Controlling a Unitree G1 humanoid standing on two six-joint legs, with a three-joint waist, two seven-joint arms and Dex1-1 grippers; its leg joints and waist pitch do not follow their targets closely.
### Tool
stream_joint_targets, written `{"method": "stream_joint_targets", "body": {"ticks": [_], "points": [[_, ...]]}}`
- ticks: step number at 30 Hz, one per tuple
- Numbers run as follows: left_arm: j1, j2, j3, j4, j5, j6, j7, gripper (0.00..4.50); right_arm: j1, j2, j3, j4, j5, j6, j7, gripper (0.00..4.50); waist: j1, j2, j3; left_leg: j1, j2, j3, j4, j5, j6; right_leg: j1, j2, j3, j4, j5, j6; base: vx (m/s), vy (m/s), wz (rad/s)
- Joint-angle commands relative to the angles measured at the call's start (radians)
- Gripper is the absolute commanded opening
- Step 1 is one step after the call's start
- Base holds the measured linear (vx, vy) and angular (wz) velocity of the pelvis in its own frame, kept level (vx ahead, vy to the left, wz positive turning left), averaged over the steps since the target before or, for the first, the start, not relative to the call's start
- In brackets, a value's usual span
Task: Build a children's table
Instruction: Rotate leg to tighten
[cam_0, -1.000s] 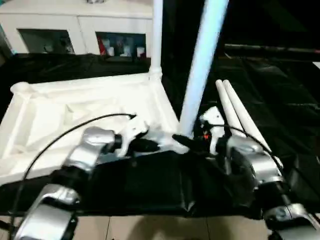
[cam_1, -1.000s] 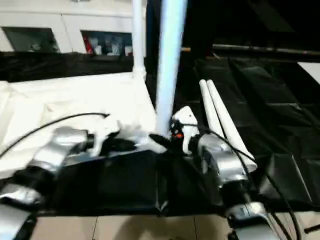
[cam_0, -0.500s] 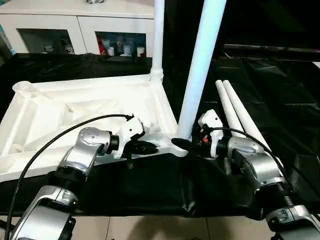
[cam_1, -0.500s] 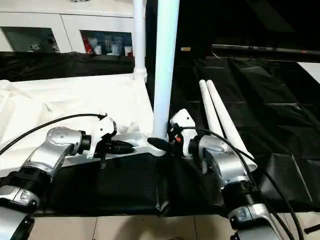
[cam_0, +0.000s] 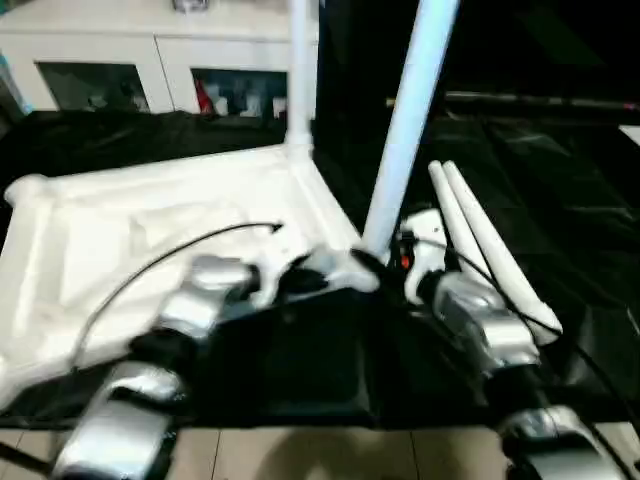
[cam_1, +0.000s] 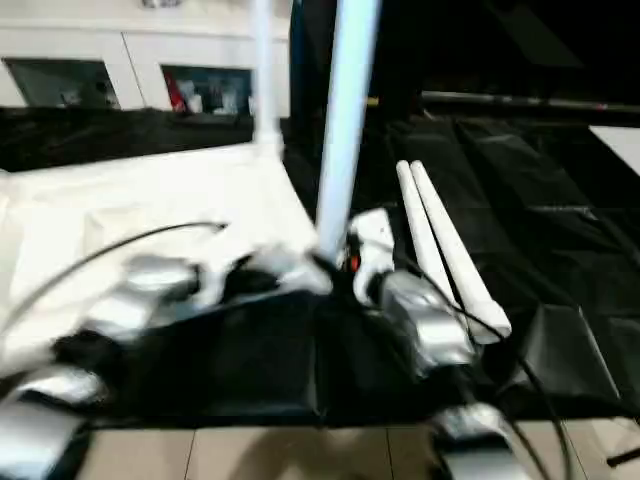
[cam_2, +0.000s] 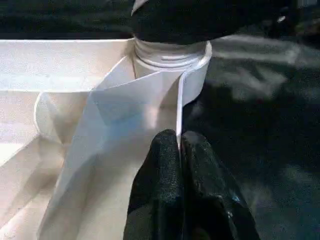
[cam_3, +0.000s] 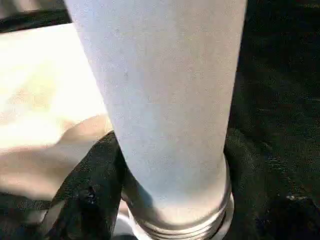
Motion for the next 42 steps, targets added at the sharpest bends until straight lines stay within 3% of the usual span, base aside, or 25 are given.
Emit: {"method": "stream_joint_targets", "body": {"ticks": [1,3,6,9,10,12,14,16,17,20,22,26,30,33,37,42], "points": [[-0.026,-0.059,0.042,0.028,-0.033,0.007,0.104,0.0,-0.011,0.037,-0.073,0.135,0.02,0.025,-0.157,2.61,0.001,-0.005,-0.05,-0.015,-0.013,0.013,-0.069,-0.177,0.034,0.049,-0.032,0.033,-0.093,-0.408,-0.107,0.0,0.0,0.0],[-0.039,-0.083,0.034,0.04,-0.024,0.007,0.128,0.0,-0.045,0.061,-0.091,0.171,0.029,0.013,-0.206,2.61,0.0,-0.006,-0.055,-0.018,-0.014,0.013,-0.068,-0.159,0.033,0.051,-0.028,0.033,-0.086,-0.342,-0.118,0.0,0.0,0.0],[-0.044,-0.09,0.028,0.045,-0.015,-0.002,0.13,0.0,-0.069,0.068,-0.062,0.188,-0.01,-0.018,-0.218,2.61,0.001,-0.008,-0.057,-0.023,-0.015,0.015,-0.065,-0.136,0.048,0.056,-0.028,0.032,-0.079,-0.255,-0.142,0.0,0.0,0.0],[-0.043,-0.078,0.02,0.053,-0.002,-0.021,0.115,0.0,-0.093,0.079,-0.045,0.208,-0.027,-0.075,-0.176,2.61,0.0,-0.013,-0.056,-0.025,-0.014,0.015,-0.065,-0.142,0.06,0.058,-0.03,0.031,-0.079,-0.256,-0.155,0.0,0.0,0.0],[-0.043,-0.078,0.02,0.053,-0.002,-0.021,0.115,0.0,-0.093,0.079,-0.045,0.208,-0.027,-0.075,-0.176,2.95,0.001,-0.011,-0.055,-0.024,-0.014,0.015,-0.066,-0.151,0.062,0.058,-0.031,0.031,-0.081,-0.277,-0.151,0.0,0.0,0.0],[-0.026,-0.051,0.01,0.03,-0.009,-0.021,0.06,0.0,-0.087,0.067,-0.015,0.183,-0.039,-0.098,-0.099,3.31,0.0,-0.016,-0.054,-0.026,-0.015,0.015,-0.066,-0.154,0.068,0.059,-0.031,0.031,-0.082,-0.291,-0.145,0.0,0.0,0.0],[-0.005,-0.019,-0.003,0.004,-0.018,-0.031,-0.011,0.0,-0.084,0.047,0.01,0.163,-0.047,-0.105,-0.03,3.34,0.0,-0.016,-0.056,-0.027,-0.013,0.014,-0.065,-0.143,0.075,0.062,-0.032,0.031,-0.079,-0.272,-0.148,0.0,0.0,0.0],[0.005,-0.005,-0.005,-0.008,-0.023,-0.026,-0.039,0.0,-0.081,0.032,0.025,0.149,-0.049,-0.101,0.01,3.56,-0.002,-0.016,-0.056,-0.027,-0.013,0.016,-0.063,-0.126,0.085,0.061,-0.032,0.032,-0.077,-0.246,-0.165,0.0,0.0,0.0],[0.011,0.006,-0.007,-0.015,-0.027,-0.026,-0.06,0.0,-0.077,0.02,0.036,0.138,-0.05,-0.096,0.04,3.69,0.0,-0.017,-0.058,-0.031,-0.012,0.014,-0.063,-0.107,0.088,0.066,-0.033,0.032,-0.071,-0.219,-0.174,0.0,0.0,0.0],[0.056,0.086,-0.019,-0.065,-0.057,-0.041,-0.22,0.0,-0.023,-0.074,0.094,0.015,-0.019,-0.045,0.286,3.69,0.002,-0.014,-0.057,-0.026,-0.007,0.016,-0.061,-0.094,0.11,0.066,-0.03,0.033,-0.066,-0.163,-0.196,0.0,0.0,0.0],[0.064,0.1,-0.018,-0.074,-0.065,-0.043,-0.25,0.0,-0.01,-0.093,0.104,-0.012,-0.011,-0.034,0.333,3.69,0.003,-0.014,-0.057,-0.027,-0.006,0.016,-0.061,-0.082,0.121,0.065,-0.03,0.035,-0.06,-0.118,-0.214,0.0,0.0,0.0],[0.096,0.177,-0.017,-0.125,-0.101,-0.04,-0.399,0.0,0.065,-0.196,0.174,-0.149,0.018,0.023,0.548,3.69,0.005,-0.013,-0.056,-0.023,-0.004,0.017,-0.062,-0.107,0.122,0.066,-0.03,0.036,-0.06,-0.114,-0.226,0.0,0.0,0.0],[0.097,0.202,-0.004,-0.125,-0.103,-0.043,-0.412,0.0,0.091,-0.225,0.2,-0.194,0.023,0.044,0.614,3.69,0.005,-0.012,-0.051,-0.022,-0.004,0.016,-0.066,-0.154,0.09,0.062,-0.031,0.036,-0.07,-0.209,-0.207,0.0,0.0,0.0],[0.101,0.213,0.002,-0.132,-0.11,-0.04,-0.419,0.0,0.101,-0.23,0.205,-0.216,0.017,0.056,0.629,3.69,0.006,-0.014,-0.052,-0.022,-0.003,0.015,-0.067,-0.143,0.076,0.062,-0.033,0.037,-0.069,-0.216,-0.194,0.0,0.0,0.0],[0.11,0.219,0.002,-0.15,-0.117,-0.033,-0.432,0.0,0.1,-0.224,0.209,-0.223,0.017,0.065,0.627,3.69,0.005,-0.017,-0.053,-0.024,-0.004,0.015,-0.065,-0.121,0.076,0.063,-0.031,0.037,-0.065,-0.18,-0.203,0.0,0.0,0.0],[0.115,0.217,0.0,-0.156,-0.117,-0.031,-0.434,0.0,0.101,-0.217,0.22,-0.217,0.008,0.065,0.628,3.4,0.005,-0.017,-0.053,-0.023,-0.005,0.016,-0.065,-0.119,0.076,0.063,-0.032,0.037,-0.065,-0.185,-0.202,0.0,0.0,0.0]]}}
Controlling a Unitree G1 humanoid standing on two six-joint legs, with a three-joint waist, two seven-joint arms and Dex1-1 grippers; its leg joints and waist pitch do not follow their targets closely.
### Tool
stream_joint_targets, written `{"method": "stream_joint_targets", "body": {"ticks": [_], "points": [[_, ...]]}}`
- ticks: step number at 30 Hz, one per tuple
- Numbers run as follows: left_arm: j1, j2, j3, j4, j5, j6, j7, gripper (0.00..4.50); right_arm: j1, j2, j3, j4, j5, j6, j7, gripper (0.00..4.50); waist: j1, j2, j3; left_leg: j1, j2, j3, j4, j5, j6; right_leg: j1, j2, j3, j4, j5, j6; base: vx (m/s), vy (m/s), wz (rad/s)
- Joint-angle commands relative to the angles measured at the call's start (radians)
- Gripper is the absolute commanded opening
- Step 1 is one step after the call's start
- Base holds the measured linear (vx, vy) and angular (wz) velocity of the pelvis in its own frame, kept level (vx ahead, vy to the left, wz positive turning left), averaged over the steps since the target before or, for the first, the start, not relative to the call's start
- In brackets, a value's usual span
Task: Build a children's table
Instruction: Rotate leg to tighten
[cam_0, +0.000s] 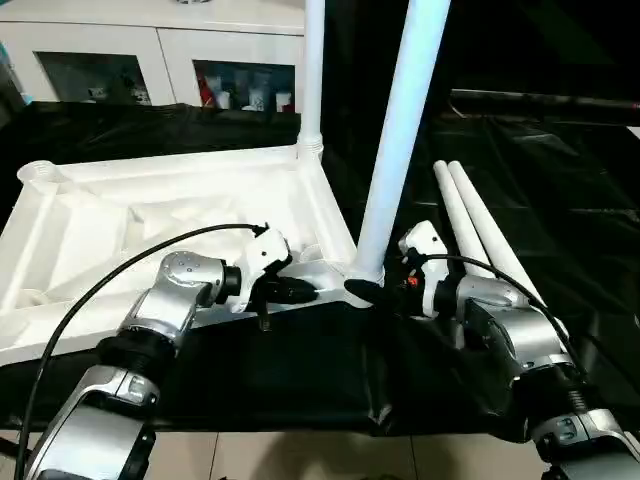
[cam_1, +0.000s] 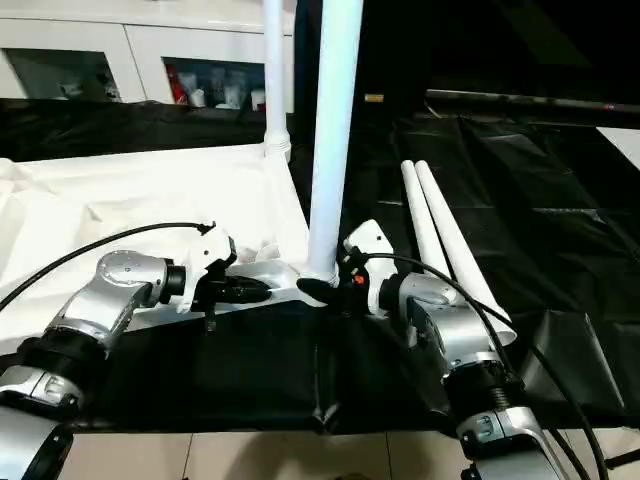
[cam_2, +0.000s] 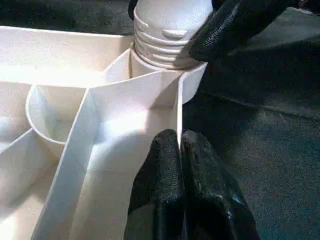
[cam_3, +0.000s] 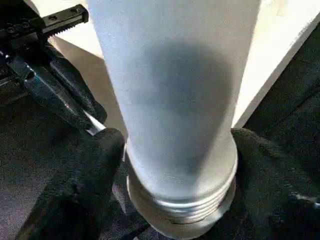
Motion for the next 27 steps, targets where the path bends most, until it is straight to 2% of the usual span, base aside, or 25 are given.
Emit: {"method": "stream_joint_targets", "body": {"ticks": [1,4,6,9,12,13,14,15,17,18,19,20,22,24,26,27], "points": [[0.017,-0.011,0.002,-0.008,-0.026,0.0,-0.018,0.0,0.007,0.007,0.027,-0.021,-0.009,0.012,0.018,3.25,0.001,-0.011,-0.056,-0.017,-0.006,0.016,-0.06,-0.123,0.065,0.07,-0.033,0.038,-0.065,-0.183,-0.199,0.0,0.0,0.0],[0.018,-0.013,0.0,-0.007,-0.026,0.0,-0.015,0.0,0.015,0.009,0.025,-0.026,-0.012,0.021,0.012,3.12,0.002,-0.011,-0.056,-0.017,-0.007,0.017,-0.06,-0.124,0.064,0.07,-0.033,0.039,-0.066,-0.185,-0.197,0.0,0.0,0.0],[0.018,-0.014,0.0,-0.008,-0.025,0.002,-0.01,0.0,0.019,0.011,0.022,-0.025,-0.014,0.025,-0.001,2.87,0.002,-0.011,-0.057,-0.017,-0.006,0.016,-0.059,-0.116,0.064,0.071,-0.033,0.039,-0.064,-0.175,-0.197,0.0,0.0,0.0],[0.017,-0.023,0.005,-0.003,-0.021,0.005,0.02,0.0,0.023,0.024,0.006,-0.005,-0.025,0.028,-0.056,2.81,0.002,-0.011,-0.057,-0.018,-0.007,0.017,-0.059,-0.115,0.062,0.071,-0.033,0.039,-0.065,-0.177,-0.197,0.0,0.0,0.0],[-0.011,-0.068,0.021,0.039,0.005,0.013,0.145,0.0,0.009,0.077,-0.056,0.069,-0.041,0.033,-0.235,2.77,-0.003,-0.012,-0.053,-0.016,-0.008,0.016,-0.063,-0.152,0.042,0.067,-0.034,0.037,-0.075,-0.265,-0.169,0.0,0.0,0.0],[-0.011,-0.068,0.021,0.039,0.005,0.013,0.145,0.0,0.009,0.077,-0.056,0.069,-0.041,0.033,-0.235,2.76,-0.003,-0.01,-0.052,-0.014,-0.007,0.016,-0.063,-0.156,0.037,0.065,-0.035,0.038,-0.077,-0.285,-0.163,0.0,0.0,0.0],[-0.034,-0.112,0.018,0.07,0.027,0.03,0.232,0.0,-0.004,0.126,-0.103,0.111,-0.04,0.05,-0.367,2.76,-0.005,-0.007,-0.05,-0.013,-0.008,0.015,-0.065,-0.169,0.027,0.062,-0.033,0.037,-0.081,-0.323,-0.151,0.0,0.0,0.0],[-0.04,-0.124,0.017,0.077,0.033,0.035,0.253,0.0,-0.008,0.139,-0.115,0.121,-0.039,0.054,-0.401,2.75,-0.007,-0.008,-0.05,-0.009,-0.009,0.015,-0.066,-0.183,0.017,0.059,-0.033,0.037,-0.085,-0.351,-0.143,0.0,0.0,0.0],[-0.061,-0.164,0.018,0.105,0.046,0.051,0.327,0.0,-0.021,0.169,-0.139,0.151,-0.046,0.056,-0.494,2.75,-0.006,-0.01,-0.05,-0.01,-0.009,0.013,-0.067,-0.189,0.016,0.061,-0.033,0.037,-0.088,-0.369,-0.131,0.0,0.0,0.0],[-0.066,-0.174,0.019,0.111,0.048,0.053,0.342,0.0,-0.026,0.175,-0.146,0.159,-0.045,0.056,-0.515,2.75,-0.005,-0.01,-0.05,-0.007,-0.011,0.016,-0.065,-0.195,0.018,0.056,-0.032,0.038,-0.092,-0.378,-0.126,0.0,0.0,0.0],[-0.096,-0.233,0.018,0.145,0.057,0.065,0.419,0.0,-0.054,0.216,-0.188,0.208,-0.037,0.055,-0.64,2.75,-0.004,-0.004,-0.051,-0.008,-0.011,0.014,-0.065,-0.191,0.016,0.058,-0.034,0.038,-0.089,-0.372,-0.127,0.0,0.0,0.0],[-0.121,-0.282,0.011,0.17,0.065,0.064,0.473,0.0,-0.082,0.247,-0.222,0.255,-0.03,0.054,-0.738,2.75,-0.006,-0.008,-0.051,-0.01,-0.014,0.013,-0.066,-0.188,0.006,0.058,-0.032,0.036,-0.093,-0.388,-0.115,0.0,0.0,0.0],[-0.128,-0.297,0.008,0.177,0.068,0.063,0.489,0.0,-0.092,0.256,-0.229,0.27,-0.03,0.051,-0.768,2.75,-0.005,-0.007,-0.052,-0.007,-0.013,0.014,-0.065,-0.188,0.007,0.055,-0.032,0.037,-0.093,-0.382,-0.115,0.0,0.0,0.0],[-0.139,-0.326,0.004,0.189,0.07,0.053,0.5,0.0,-0.111,0.271,-0.242,0.297,-0.034,0.028,-0.811,2.75,-0.001,-0.01,-0.056,-0.015,-0.014,0.014,-0.064,-0.165,0.019,0.062,-0.031,0.037,-0.086,-0.314,-0.119,0.0,0.0,0.0],[-0.152,-0.346,-0.002,0.205,0.082,0.027,0.511,0.0,-0.13,0.283,-0.239,0.315,-0.054,-0.01,-0.839,2.75,-0.001,-0.01,-0.057,-0.017,-0.015,0.013,-0.064,-0.153,0.024,0.063,-0.031,0.036,-0.083,-0.284,-0.125,0.0,0.0,0.0],[-0.155,-0.347,-0.003,0.209,0.085,0.024,0.512,0.0,-0.133,0.283,-0.236,0.318,-0.058,-0.015,-0.841,2.75,0.002,0.016,-0.056,-0.013,-0.016,0.012,-0.064,-0.156,0.022,0.062,-0.031,0.036,-0.081,-0.266,-0.134,0.0,0.0,0.0]]}}
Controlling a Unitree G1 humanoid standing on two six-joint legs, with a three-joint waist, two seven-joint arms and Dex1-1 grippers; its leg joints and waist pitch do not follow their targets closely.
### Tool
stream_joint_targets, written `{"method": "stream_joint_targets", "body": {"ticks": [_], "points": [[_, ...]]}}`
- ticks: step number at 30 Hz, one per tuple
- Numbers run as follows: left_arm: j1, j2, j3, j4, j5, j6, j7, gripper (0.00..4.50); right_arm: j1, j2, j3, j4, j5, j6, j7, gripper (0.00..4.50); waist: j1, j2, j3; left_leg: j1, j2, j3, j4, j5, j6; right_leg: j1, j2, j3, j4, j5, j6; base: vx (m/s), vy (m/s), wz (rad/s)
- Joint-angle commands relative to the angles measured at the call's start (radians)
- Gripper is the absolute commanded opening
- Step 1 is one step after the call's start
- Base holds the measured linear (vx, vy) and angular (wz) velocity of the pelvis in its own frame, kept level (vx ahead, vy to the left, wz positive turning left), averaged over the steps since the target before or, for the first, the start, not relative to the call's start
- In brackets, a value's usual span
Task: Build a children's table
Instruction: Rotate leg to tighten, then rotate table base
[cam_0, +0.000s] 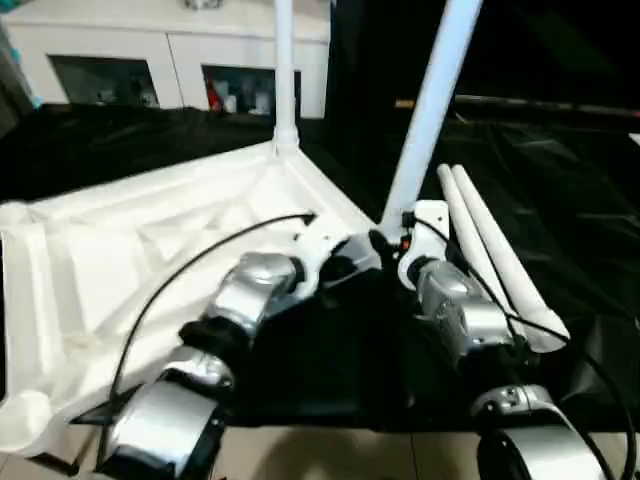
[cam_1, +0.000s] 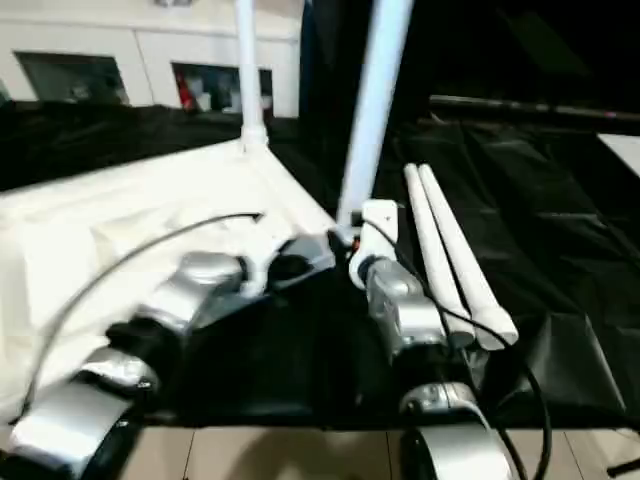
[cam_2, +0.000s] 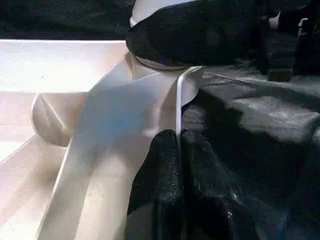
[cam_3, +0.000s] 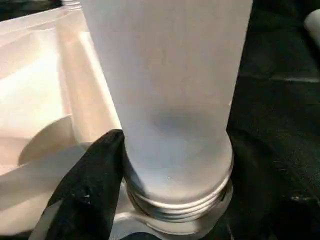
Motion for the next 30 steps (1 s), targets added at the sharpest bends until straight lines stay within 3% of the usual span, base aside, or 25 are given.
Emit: {"method": "stream_joint_targets", "body": {"ticks": [1,2,3,4,7,8,12,13,14,15,18,21,24,25,27,30], "points": [[-0.008,-0.043,-0.009,0.007,-0.018,-0.041,-0.015,0.0,0.016,0.006,-0.004,0.064,-0.011,0.019,-0.018,2.75,-0.003,0.011,-0.053,-0.015,-0.014,0.016,-0.066,-0.161,0.03,0.054,-0.028,0.035,-0.085,-0.258,-0.142,0.0,0.0,0.0],[-0.008,-0.042,-0.008,0.008,-0.019,-0.042,-0.016,0.0,0.015,0.007,-0.005,0.063,-0.01,0.016,-0.017,2.75,-0.005,0.001,-0.053,-0.018,-0.016,0.016,-0.066,-0.171,0.032,0.059,-0.025,0.034,-0.083,-0.255,-0.144,0.0,0.0,0.0],[-0.008,-0.041,-0.009,0.01,-0.018,-0.044,-0.017,0.0,0.015,0.007,-0.005,0.063,-0.01,0.013,-0.014,3.31,-0.004,0.0,-0.054,-0.018,-0.016,0.015,-0.066,-0.173,0.033,0.06,-0.027,0.034,-0.083,-0.259,-0.144,0.0,0.0,0.0],[-0.007,-0.031,-0.01,0.018,-0.015,-0.059,-0.025,0.0,0.016,0.007,-0.006,0.052,-0.008,-0.009,0.003,3.31,-0.003,0.007,-0.054,-0.016,-0.015,0.015,-0.067,-0.177,0.036,0.059,-0.028,0.034,-0.083,-0.268,-0.145,0.0,0.0,0.0],[-0.011,-0.025,-0.006,0.038,-0.012,-0.087,-0.034,0.0,0.008,0.004,-0.007,0.049,-0.013,-0.035,0.016,3.62,-0.003,0.003,-0.054,-0.014,-0.015,0.016,-0.066,-0.191,0.042,0.056,-0.028,0.034,-0.088,-0.29,-0.146,0.0,0.0,0.0],[-0.015,-0.022,-0.004,0.047,-0.013,-0.111,-0.032,0.0,0.004,-0.013,0.008,0.041,-0.034,-0.051,0.008,3.62,-0.002,0.009,-0.053,-0.015,-0.014,0.015,-0.067,-0.184,0.042,0.057,-0.029,0.035,-0.086,-0.278,-0.151,0.0,0.0,0.0],[-0.024,-0.025,0.014,0.056,-0.022,-0.18,-0.021,0.0,0.034,-0.05,0.022,-0.055,-0.043,-0.055,0.039,3.86,0.004,0.005,-0.053,-0.017,-0.015,0.018,-0.063,-0.153,0.053,0.061,-0.028,0.036,-0.083,-0.242,-0.158,0.0,0.0,0.0],[-0.03,-0.031,0.038,0.051,-0.047,-0.191,-0.028,0.0,0.063,-0.065,0.024,-0.122,-0.035,-0.04,0.066,3.86,0.011,0.006,-0.053,-0.015,-0.015,0.02,-0.062,-0.14,0.064,0.061,-0.027,0.037,-0.084,-0.224,-0.153,0.0,0.0,0.0],[-0.032,-0.034,0.053,0.043,-0.067,-0.196,-0.046,0.28,0.085,-0.076,0.025,-0.169,-0.029,-0.027,0.085,3.9,0.013,0.005,-0.055,-0.015,-0.015,0.019,-0.061,-0.13,0.068,0.062,-0.028,0.037,-0.081,-0.21,-0.157,0.0,0.0,0.0],[-0.033,-0.033,0.065,0.029,-0.083,-0.202,-0.061,0.45,0.114,-0.093,0.03,-0.226,-0.023,-0.01,0.111,3.92,0.019,0.008,-0.06,-0.02,-0.013,0.016,-0.06,-0.093,0.075,0.068,-0.031,0.037,-0.072,-0.16,-0.169,0.0,0.0,0.0],[-0.032,-0.015,0.076,0.0,-0.103,-0.183,-0.095,0.47,0.183,-0.134,0.057,-0.348,-0.011,0.036,0.185,3.92,0.026,0.009,-0.061,-0.025,-0.009,0.015,-0.055,-0.047,0.095,0.069,-0.026,0.035,-0.056,-0.008,-0.206,0.0,0.0,0.0],[-0.013,0.06,0.104,-0.095,-0.123,-0.139,-0.108,0.79,0.277,-0.192,0.116,-0.494,0.015,0.095,0.303,3.92,0.023,0.012,-0.061,-0.03,-0.011,0.013,-0.054,-0.054,0.108,0.076,-0.028,0.035,-0.053,0.023,-0.215,0.0,0.0,0.0],[-0.003,0.137,0.126,-0.142,-0.115,-0.102,-0.105,0.91,0.348,-0.236,0.152,-0.594,0.051,0.135,0.387,3.92,0.017,0.012,-0.058,-0.027,-0.01,0.015,-0.056,-0.098,0.103,0.074,-0.027,0.034,-0.062,-0.042,-0.204,0.0,0.0,0.0],[-0.001,0.15,0.131,-0.15,-0.115,-0.096,-0.107,1.1,0.358,-0.242,0.157,-0.608,0.054,0.139,0.398,3.92,0.014,0.014,-0.056,-0.028,-0.01,0.015,-0.057,-0.109,0.099,0.073,-0.026,0.034,-0.064,-0.062,-0.201,0.0,0.0,0.0],[0.009,0.261,0.171,-0.197,-0.101,-0.041,-0.095,1.3,0.412,-0.279,0.173,-0.676,0.073,0.182,0.451,3.92,0.01,0.016,-0.055,-0.027,-0.008,0.013,-0.06,-0.129,0.077,0.07,-0.026,0.034,-0.065,-0.116,-0.185,0.0,0.0,0.0],[0.031,0.388,0.184,-0.224,-0.058,0.007,-0.109,1.37,0.43,-0.283,0.175,-0.689,0.07,0.208,0.46,3.92,-0.001,0.015,-0.052,-0.026,-0.008,0.012,-0.064,-0.15,0.052,0.063,-0.024,0.033,-0.069,-0.181,-0.165,0.0,0.0,0.0]]}}
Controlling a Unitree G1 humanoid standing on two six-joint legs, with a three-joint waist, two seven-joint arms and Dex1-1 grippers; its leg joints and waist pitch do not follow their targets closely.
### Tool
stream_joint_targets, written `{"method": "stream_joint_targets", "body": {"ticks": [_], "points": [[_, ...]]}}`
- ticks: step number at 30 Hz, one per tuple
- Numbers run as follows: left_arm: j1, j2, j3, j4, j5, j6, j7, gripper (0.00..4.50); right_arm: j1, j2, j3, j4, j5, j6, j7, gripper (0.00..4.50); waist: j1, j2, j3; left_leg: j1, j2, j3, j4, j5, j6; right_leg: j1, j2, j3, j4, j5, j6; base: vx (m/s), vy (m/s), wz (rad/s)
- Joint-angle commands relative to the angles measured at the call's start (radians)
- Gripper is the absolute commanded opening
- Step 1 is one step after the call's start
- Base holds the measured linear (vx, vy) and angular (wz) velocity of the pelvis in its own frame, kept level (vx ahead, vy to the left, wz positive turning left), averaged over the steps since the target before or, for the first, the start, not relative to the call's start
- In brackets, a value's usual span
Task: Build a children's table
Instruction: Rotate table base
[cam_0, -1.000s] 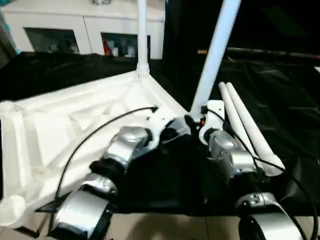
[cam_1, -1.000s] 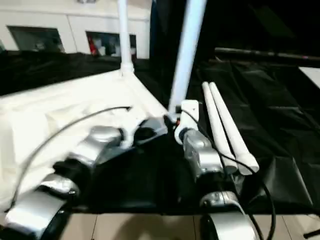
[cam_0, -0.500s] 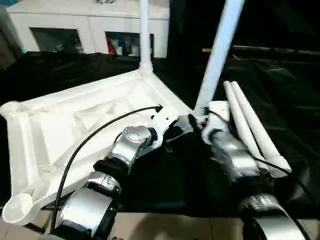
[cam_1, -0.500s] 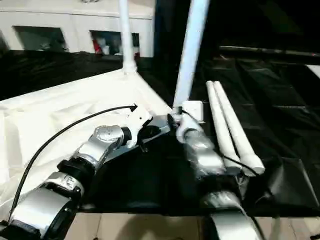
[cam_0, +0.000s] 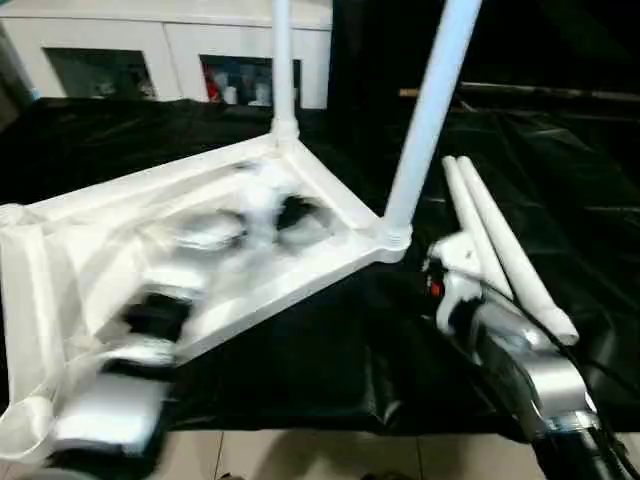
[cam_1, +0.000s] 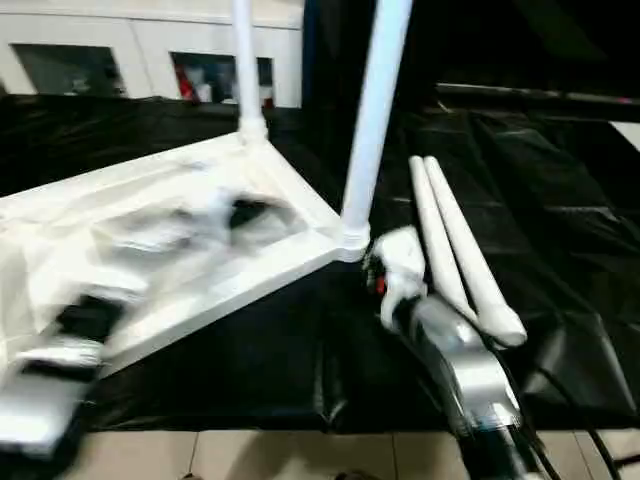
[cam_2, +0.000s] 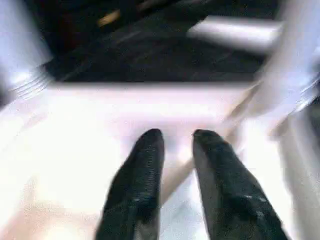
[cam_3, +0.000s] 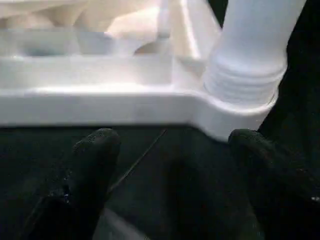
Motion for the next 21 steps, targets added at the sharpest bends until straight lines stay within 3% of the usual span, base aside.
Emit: {"method": "stream_joint_targets", "body": {"ticks": [1,2,3,4,6,7,8,9,10,11,12,14,15,21], "points": [[0.009,0.024,0.016,-0.024,0.028,0.03,-0.007,1.37,-0.001,-0.005,0.004,-0.022,0.006,0.021,0.007,3.92,0.005,0.003,-0.058,-0.007,-0.009,0.011,-0.065,-0.16,0.04,0.074,-0.026,0.033,-0.069,-0.197,-0.157,0.0,0.0,0.0],[0.033,0.109,0.014,-0.044,0.057,0.071,-0.019,1.49,-0.006,-0.004,0.016,-0.002,-0.019,0.03,-0.007,3.92,0.005,0.008,-0.058,-0.002,-0.006,0.011,-0.066,-0.164,0.024,0.069,-0.028,0.034,-0.067,-0.197,-0.162,0.0,0.0,0.0],[0.035,0.113,0.013,-0.044,0.059,0.072,-0.019,1.63,-0.007,-0.004,0.016,0.0,-0.02,0.03,-0.008,3.92,0.001,0.007,-0.056,-0.007,-0.008,0.011,-0.067,-0.163,0.022,0.071,-0.025,0.035,-0.067,-0.196,-0.16,0.0,0.0,0.0],[0.056,0.185,0.007,-0.045,0.102,0.091,0.0,1.63,-0.023,0.006,0.025,0.042,-0.05,0.038,-0.04,3.92,0.003,0.003,-0.057,-0.004,-0.008,0.013,-0.066,-0.162,0.018,0.069,-0.025,0.035,-0.068,-0.195,-0.159,0.0,0.0,0.0],[0.065,0.234,0.009,-0.028,0.131,0.108,0.031,1.81,-0.048,0.027,0.02,0.099,-0.068,0.043,-0.081,3.73,0.001,0.01,-0.059,-0.002,-0.009,0.011,-0.066,-0.142,0.004,0.067,-0.025,0.036,-0.059,-0.156,-0.169,0.0,0.0,0.0],[0.065,0.234,0.009,-0.028,0.131,0.108,0.031,1.81,-0.048,0.027,0.02,0.099,-0.068,0.043,-0.081,3.73,-0.001,0.01,-0.06,-0.001,-0.01,0.012,-0.066,-0.141,0.002,0.066,-0.024,0.036,-0.058,-0.145,-0.173,0.0,0.0,0.0],[0.072,0.253,0.013,-0.031,0.14,0.126,0.049,1.87,-0.059,0.036,0.02,0.116,-0.072,0.05,-0.097,3.61,0.004,0.003,-0.062,0.001,-0.01,0.014,-0.063,-0.124,0.001,0.068,-0.025,0.038,-0.057,-0.11,-0.183,0.0,0.0,0.0],[0.072,0.253,0.013,-0.031,0.14,0.126,0.049,2.03,-0.059,0.036,0.02,0.116,-0.072,0.05,-0.097,3.51,0.008,0.008,-0.062,0.007,-0.009,0.018,-0.061,-0.118,0.004,0.062,-0.023,0.039,-0.051,-0.068,-0.203,0.0,0.0,0.0],[0.086,0.31,-0.003,0.003,0.191,0.149,0.109,2.06,-0.09,0.059,0.023,0.16,-0.078,0.056,-0.125,3.51,0.008,0.0,-0.062,0.002,-0.01,0.016,-0.061,-0.107,0.007,0.067,-0.023,0.038,-0.048,-0.053,-0.207,0.0,0.0,0.0],[0.094,0.332,-0.01,0.023,0.205,0.154,0.123,2.08,-0.105,0.07,0.025,0.178,-0.08,0.058,-0.133,3.3,0.005,0.004,-0.062,-0.007,-0.013,0.013,-0.064,-0.101,0.005,0.073,-0.023,0.037,-0.044,-0.053,-0.2,0.0,0.0,0.0],[0.102,0.348,-0.018,0.04,0.214,0.157,0.124,1.67,-0.119,0.08,0.027,0.196,-0.084,0.055,-0.141,3.15,0.007,0.007,-0.061,-0.001,-0.012,0.012,-0.064,-0.117,0.0,0.069,-0.027,0.037,-0.05,-0.087,-0.186,0.0,0.0,0.0],[0.119,0.358,-0.027,0.056,0.218,0.162,0.114,1.66,-0.145,0.096,0.033,0.235,-0.092,0.049,-0.151,3.1,0.004,0.0,-0.06,0.0,-0.011,0.012,-0.065,-0.123,-0.007,0.069,-0.029,0.038,-0.05,-0.106,-0.184,0.0,0.0,0.0],[0.127,0.359,-0.034,0.059,0.227,0.168,0.115,1.66,-0.158,0.104,0.037,0.257,-0.1,0.044,-0.158,3.04,0.004,0.004,-0.06,0.001,-0.01,0.013,-0.065,-0.125,-0.011,0.067,-0.029,0.04,-0.05,-0.106,-0.188,0.0,0.0,0.0],[0.156,0.368,-0.071,0.081,0.27,0.174,0.118,1.19,-0.2,0.128,0.047,0.333,-0.12,0.025,-0.165,2.61,0.009,0.003,-0.064,0.002,-0.01,0.013,-0.062,-0.097,-0.008,0.07,-0.03,0.04,-0.04,-0.021,-0.216,0.0,0.0,0.0]]}}
